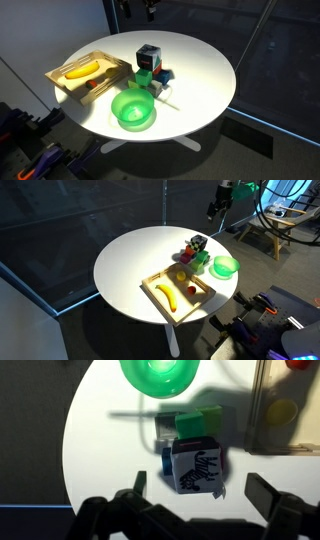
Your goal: Put the white and black dice in the green bowl
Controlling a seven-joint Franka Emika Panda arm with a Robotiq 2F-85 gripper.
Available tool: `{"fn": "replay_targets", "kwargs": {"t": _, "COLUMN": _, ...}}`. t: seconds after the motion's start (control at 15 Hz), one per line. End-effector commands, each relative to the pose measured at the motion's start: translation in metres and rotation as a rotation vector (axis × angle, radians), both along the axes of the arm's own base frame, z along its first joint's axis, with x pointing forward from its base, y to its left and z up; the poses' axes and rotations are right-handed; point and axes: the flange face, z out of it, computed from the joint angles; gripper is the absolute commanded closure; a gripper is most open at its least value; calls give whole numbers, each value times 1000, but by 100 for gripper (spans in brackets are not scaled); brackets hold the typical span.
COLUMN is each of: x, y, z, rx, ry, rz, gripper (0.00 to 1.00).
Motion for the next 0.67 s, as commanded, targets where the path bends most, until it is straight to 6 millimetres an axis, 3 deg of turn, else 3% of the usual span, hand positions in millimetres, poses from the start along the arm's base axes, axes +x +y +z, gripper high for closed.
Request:
{"fn": "replay_targets", "kwargs": {"t": 0.0, "x": 18, "y": -17, "z": -7, "rx": 29, "ry": -4, "rz": 25, "gripper": 0}}
{"fn": "replay_targets", "kwargs": {"t": 0.47, "x": 33, "y": -24, "z": -28, "rx": 97, "ry": 14, "rz": 72, "gripper": 0}}
{"fn": "replay_targets", "kwargs": {"t": 0.6, "x": 27, "y": -19, "z": -33, "rx": 76, "ry": 19, "rz": 53, "gripper": 0}}
